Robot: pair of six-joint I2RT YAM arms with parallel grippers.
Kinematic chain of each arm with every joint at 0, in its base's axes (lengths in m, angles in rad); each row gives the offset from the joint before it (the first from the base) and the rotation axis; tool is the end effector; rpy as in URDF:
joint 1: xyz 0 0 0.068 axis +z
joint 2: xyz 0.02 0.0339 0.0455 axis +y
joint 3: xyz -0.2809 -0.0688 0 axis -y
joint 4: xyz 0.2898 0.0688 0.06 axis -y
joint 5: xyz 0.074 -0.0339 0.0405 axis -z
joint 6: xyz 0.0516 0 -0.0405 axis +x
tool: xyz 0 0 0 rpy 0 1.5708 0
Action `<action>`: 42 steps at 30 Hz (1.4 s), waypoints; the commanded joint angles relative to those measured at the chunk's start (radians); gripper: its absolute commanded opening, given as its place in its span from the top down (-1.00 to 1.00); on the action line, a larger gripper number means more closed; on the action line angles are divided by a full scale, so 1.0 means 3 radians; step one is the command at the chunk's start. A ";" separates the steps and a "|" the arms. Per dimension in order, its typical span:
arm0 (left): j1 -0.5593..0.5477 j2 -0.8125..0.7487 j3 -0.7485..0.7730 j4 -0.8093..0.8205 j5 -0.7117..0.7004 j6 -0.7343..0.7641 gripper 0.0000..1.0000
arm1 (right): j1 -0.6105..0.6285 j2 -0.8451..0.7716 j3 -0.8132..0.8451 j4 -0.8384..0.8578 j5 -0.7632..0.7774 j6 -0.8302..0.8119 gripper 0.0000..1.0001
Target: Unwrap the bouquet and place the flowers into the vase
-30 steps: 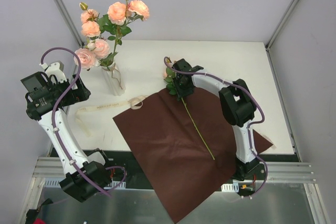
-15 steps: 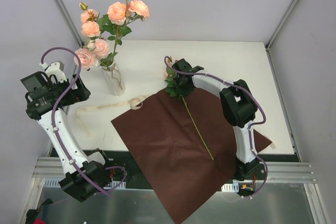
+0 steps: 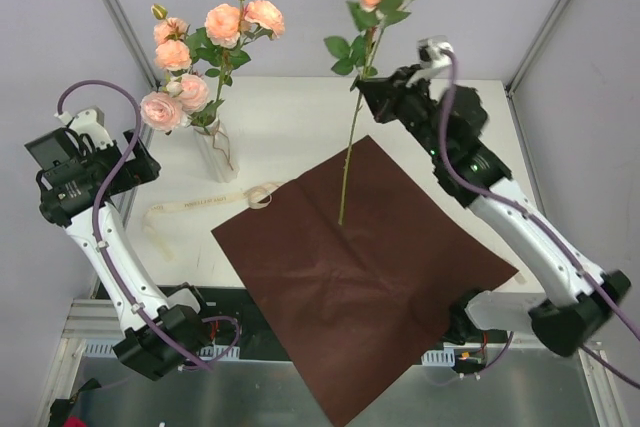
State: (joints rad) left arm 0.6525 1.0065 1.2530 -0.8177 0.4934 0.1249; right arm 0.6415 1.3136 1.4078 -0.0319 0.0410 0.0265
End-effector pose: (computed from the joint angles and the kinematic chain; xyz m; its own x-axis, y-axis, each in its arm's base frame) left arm 0.2029 0.1243 0.4152 -0.4534 -0.2084 -0.8666 -0.1630 0.9753 -0.1493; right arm 0.2871 0.2118 0.4800 0.0349 0.0591 -0.9976 -0.5662 0.8237 0.0290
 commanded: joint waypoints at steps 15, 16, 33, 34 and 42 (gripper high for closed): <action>0.0080 0.0051 0.0221 -0.0352 0.0268 0.0151 -0.98 | 0.0802 0.1546 0.1018 0.4744 -0.1573 -0.0022 0.99; 0.0085 0.0040 0.0226 -0.0363 0.0268 0.0181 -0.98 | 0.0807 0.1583 0.1049 0.4739 -0.1579 -0.0067 0.99; 0.0085 0.0076 0.0216 -0.0424 0.0360 0.0335 -0.98 | 0.0710 0.1844 0.1387 0.4575 -0.1737 -0.0359 0.99; 0.0085 0.0076 0.0221 -0.0429 0.0355 0.0345 -0.98 | 0.0700 0.1859 0.1387 0.4575 -0.1722 -0.0359 0.99; 0.0085 0.0107 0.0272 -0.0424 0.0360 0.0356 -0.98 | 0.0654 0.2099 0.1489 0.4555 -0.1681 -0.0293 0.99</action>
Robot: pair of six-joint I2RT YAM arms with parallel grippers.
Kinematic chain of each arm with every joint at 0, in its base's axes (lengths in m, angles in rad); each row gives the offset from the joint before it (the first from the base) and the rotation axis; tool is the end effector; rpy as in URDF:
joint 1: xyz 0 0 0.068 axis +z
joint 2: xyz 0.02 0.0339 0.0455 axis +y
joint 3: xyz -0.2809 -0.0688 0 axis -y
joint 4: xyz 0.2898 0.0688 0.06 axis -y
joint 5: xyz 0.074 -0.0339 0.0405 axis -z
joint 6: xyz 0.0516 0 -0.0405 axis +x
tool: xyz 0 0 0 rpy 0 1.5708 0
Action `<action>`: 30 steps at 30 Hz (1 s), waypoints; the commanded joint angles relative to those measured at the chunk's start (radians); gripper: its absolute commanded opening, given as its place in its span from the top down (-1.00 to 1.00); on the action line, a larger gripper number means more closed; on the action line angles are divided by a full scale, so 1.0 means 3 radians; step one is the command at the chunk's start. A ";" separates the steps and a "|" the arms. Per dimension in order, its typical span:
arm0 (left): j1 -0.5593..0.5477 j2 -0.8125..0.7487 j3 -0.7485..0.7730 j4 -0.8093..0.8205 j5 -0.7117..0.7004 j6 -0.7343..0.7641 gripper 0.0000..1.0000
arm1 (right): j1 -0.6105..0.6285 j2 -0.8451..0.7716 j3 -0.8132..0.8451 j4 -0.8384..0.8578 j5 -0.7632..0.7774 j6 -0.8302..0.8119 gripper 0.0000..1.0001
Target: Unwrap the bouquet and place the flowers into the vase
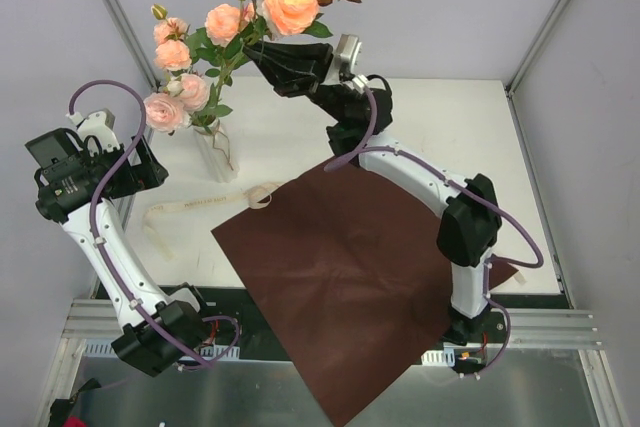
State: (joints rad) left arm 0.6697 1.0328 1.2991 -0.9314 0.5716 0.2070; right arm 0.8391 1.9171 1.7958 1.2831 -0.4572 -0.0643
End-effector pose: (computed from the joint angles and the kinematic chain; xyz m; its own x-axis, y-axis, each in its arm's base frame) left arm 0.1994 0.1223 0.4164 -0.5122 -0.1851 -0.8387 -0.0849 0.9826 -0.1650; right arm 0.2891 0.3561 0.5126 0.6622 0.6511 -0.3708 -0.7439 0.5118 -0.4297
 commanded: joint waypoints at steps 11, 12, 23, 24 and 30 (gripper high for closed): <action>0.0028 0.0101 0.0093 -0.0004 0.0109 0.0077 -0.98 | 0.0000 0.0145 -0.0090 0.0121 0.0092 0.0061 0.99; 0.0028 0.0101 0.0082 0.0001 0.0109 0.0072 -0.98 | 0.0000 0.0129 -0.0131 0.0095 0.0097 0.0036 0.99; 0.0028 0.0060 0.0062 0.0026 0.0119 0.0052 -0.98 | 0.0158 0.0185 0.0006 -0.1177 0.0281 -0.0271 0.99; 0.0028 0.0065 0.0062 0.0031 0.0124 0.0047 -0.98 | 0.0159 0.0206 0.0042 -0.1254 0.0297 -0.0277 0.99; 0.0028 0.0065 0.0041 0.0052 0.0125 0.0016 -0.98 | 0.0220 0.0441 0.0430 -0.2016 0.0389 -0.0460 0.99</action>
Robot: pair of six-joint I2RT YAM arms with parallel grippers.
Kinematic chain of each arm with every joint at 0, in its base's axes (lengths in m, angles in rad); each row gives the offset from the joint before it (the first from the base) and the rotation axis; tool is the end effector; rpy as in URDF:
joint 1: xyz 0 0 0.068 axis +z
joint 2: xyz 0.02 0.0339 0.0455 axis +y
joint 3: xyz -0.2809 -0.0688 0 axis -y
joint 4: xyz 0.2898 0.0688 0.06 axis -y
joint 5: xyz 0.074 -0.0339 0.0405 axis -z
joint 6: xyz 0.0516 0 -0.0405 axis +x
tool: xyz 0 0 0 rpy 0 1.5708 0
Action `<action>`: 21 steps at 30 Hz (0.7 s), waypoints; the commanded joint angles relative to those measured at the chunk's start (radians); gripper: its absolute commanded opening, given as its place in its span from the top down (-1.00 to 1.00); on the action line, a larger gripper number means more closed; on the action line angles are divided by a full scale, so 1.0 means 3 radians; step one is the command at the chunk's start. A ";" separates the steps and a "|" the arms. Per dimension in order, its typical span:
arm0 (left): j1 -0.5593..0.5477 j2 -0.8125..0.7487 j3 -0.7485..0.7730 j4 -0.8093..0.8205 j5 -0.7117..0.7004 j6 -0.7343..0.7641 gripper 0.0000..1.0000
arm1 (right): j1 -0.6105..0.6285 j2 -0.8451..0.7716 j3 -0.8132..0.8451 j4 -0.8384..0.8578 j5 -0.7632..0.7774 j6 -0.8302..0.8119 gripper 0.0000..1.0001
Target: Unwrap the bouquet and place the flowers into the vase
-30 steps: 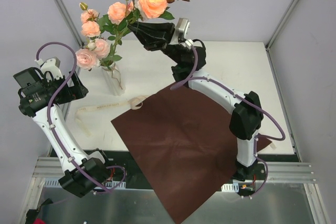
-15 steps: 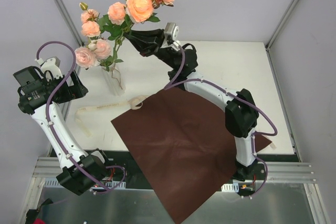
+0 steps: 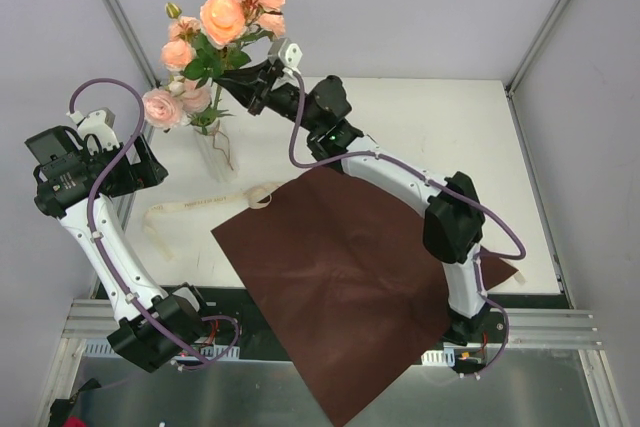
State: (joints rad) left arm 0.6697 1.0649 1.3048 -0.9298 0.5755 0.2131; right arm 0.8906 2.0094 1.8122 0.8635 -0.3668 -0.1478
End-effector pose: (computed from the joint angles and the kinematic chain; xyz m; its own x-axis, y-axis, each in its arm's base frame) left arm 0.2068 0.1279 0.4117 -0.5282 -0.1919 -0.8271 -0.0818 0.9811 -0.1754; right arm 0.3198 0.4247 0.4454 0.5175 0.4211 -0.7449 -0.8360 0.4347 -0.3350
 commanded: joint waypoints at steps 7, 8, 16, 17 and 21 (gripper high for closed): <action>0.0028 -0.0062 -0.0034 0.0067 0.0142 0.0006 -0.98 | 0.0043 0.0490 0.0815 -0.1481 0.0236 -0.0192 0.99; 0.0028 -0.0062 -0.0034 0.0062 0.0148 0.0001 -0.98 | 0.0043 0.0537 0.0887 -0.1563 0.0231 -0.0192 0.99; 0.0028 -0.0067 -0.0039 0.0067 0.0163 -0.0010 -0.98 | -0.0008 0.0839 0.1649 -0.2631 0.0292 -0.0014 0.63; 0.0028 -0.0062 -0.0034 0.0062 0.0158 -0.0005 -0.98 | -0.0013 0.0814 0.1645 -0.2699 0.0287 -0.0008 0.47; 0.0023 -0.0093 -0.0049 0.0062 0.0158 -0.0005 -0.98 | -0.0013 0.0472 0.1141 -0.2842 0.0216 -0.0059 -0.32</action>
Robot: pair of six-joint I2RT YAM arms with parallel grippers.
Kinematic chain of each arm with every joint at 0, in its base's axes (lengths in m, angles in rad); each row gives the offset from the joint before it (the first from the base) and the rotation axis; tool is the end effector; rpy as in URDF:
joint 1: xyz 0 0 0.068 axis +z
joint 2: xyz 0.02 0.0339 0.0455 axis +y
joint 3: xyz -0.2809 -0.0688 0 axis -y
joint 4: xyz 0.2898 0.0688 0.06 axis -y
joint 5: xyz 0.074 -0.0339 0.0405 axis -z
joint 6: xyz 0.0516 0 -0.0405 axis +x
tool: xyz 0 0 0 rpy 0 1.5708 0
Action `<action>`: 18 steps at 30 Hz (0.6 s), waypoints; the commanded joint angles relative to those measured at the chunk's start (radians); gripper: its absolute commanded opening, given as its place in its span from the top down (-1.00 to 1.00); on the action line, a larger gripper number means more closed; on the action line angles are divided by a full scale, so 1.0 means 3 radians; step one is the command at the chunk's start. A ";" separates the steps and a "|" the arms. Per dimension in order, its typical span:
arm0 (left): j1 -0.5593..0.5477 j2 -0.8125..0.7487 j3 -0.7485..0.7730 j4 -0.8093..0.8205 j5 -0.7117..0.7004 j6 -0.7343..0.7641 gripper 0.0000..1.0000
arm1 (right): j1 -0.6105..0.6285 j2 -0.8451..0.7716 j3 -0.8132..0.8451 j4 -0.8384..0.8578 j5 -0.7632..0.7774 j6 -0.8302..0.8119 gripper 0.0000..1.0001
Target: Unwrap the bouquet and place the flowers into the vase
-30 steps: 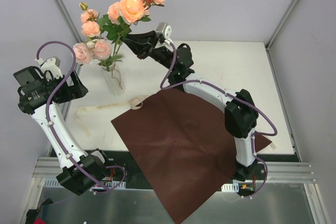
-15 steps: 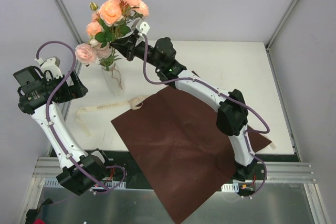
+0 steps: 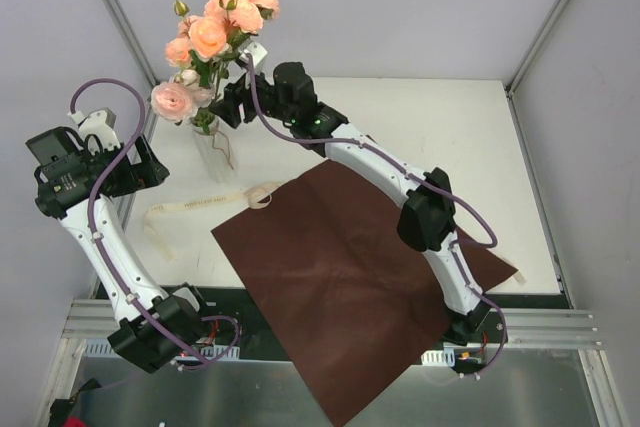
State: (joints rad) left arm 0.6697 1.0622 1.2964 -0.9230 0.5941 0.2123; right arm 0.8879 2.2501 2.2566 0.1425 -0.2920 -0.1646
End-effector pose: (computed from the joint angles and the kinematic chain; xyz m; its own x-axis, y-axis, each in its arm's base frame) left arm 0.2071 0.1272 0.4102 -0.5241 -0.1923 -0.8296 -0.0666 0.9805 -0.1851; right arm 0.3721 0.4810 0.4122 0.2436 0.0508 -0.9686 -0.8947 0.3972 -0.2042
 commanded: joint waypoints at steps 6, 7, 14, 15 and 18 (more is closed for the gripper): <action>0.0028 -0.0099 -0.0052 0.0039 0.0131 -0.0027 -0.98 | -0.0009 -0.0914 -0.1129 -0.0776 0.0119 -0.0152 -0.93; 0.0028 -0.0099 -0.0052 0.0044 0.0136 -0.0028 -0.98 | -0.0019 -0.1046 -0.1201 -0.0802 0.0145 -0.0152 -0.93; 0.0028 -0.0161 -0.0087 0.0060 0.0213 -0.0033 -0.98 | -0.0122 -0.1696 -0.1784 -0.1482 0.0477 -0.0034 -0.93; 0.0028 -0.0181 -0.0159 0.0070 0.0254 0.0018 -0.98 | -0.0147 -0.1894 -0.1917 -0.1563 0.0523 -0.0029 -0.93; 0.0018 -0.0314 -0.0388 0.0182 0.0351 0.0090 -0.98 | -0.0178 -0.2212 -0.2270 -0.1778 0.0798 -0.0065 -0.93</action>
State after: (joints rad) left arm 0.6697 1.0252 1.2526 -0.9058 0.6296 0.2028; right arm 0.8509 1.7523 1.6688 -0.2634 -0.1780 -0.1875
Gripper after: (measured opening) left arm 0.992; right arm 0.962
